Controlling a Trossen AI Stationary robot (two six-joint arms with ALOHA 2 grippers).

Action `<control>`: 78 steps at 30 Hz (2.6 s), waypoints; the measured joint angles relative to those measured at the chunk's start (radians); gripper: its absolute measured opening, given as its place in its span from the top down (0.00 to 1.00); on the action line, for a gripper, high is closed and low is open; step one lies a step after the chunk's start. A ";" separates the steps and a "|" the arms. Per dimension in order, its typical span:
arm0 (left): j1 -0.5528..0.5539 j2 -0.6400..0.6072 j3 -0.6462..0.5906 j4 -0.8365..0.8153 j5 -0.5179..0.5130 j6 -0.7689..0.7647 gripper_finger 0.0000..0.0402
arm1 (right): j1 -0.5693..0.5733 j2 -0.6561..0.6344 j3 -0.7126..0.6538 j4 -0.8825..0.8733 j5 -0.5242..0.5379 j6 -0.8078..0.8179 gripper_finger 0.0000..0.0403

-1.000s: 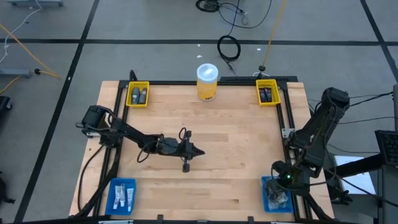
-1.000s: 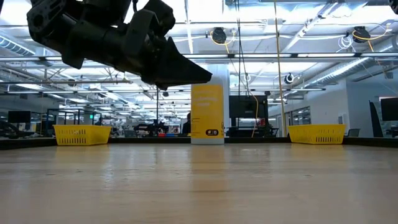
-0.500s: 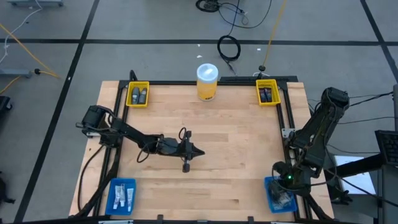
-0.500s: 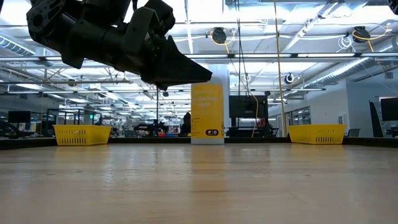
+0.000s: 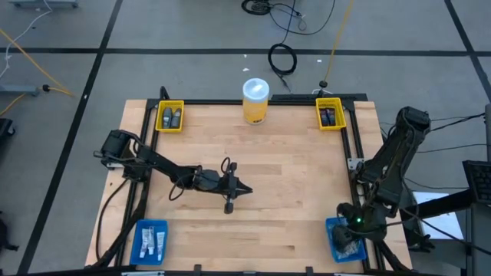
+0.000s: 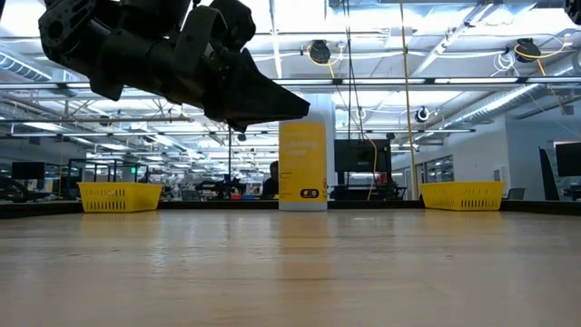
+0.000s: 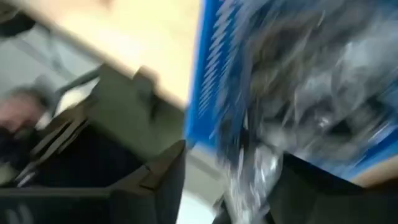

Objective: Pick & Place Travel size toiletries
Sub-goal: Put the black hairbrush into the right blue bin, then return to Home Position

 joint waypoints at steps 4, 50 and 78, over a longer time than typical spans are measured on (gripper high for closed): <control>0.000 0.000 0.000 0.000 0.000 -0.001 0.97 | 0.000 -0.046 0.000 0.071 -0.023 0.023 0.49; 0.001 0.000 0.000 0.007 -0.001 -0.005 0.94 | -0.081 0.043 0.000 -0.073 -0.218 -0.190 1.00; 0.056 -0.163 0.001 -0.149 0.025 0.001 0.94 | -0.883 0.028 -0.591 1.665 0.268 -2.261 1.00</control>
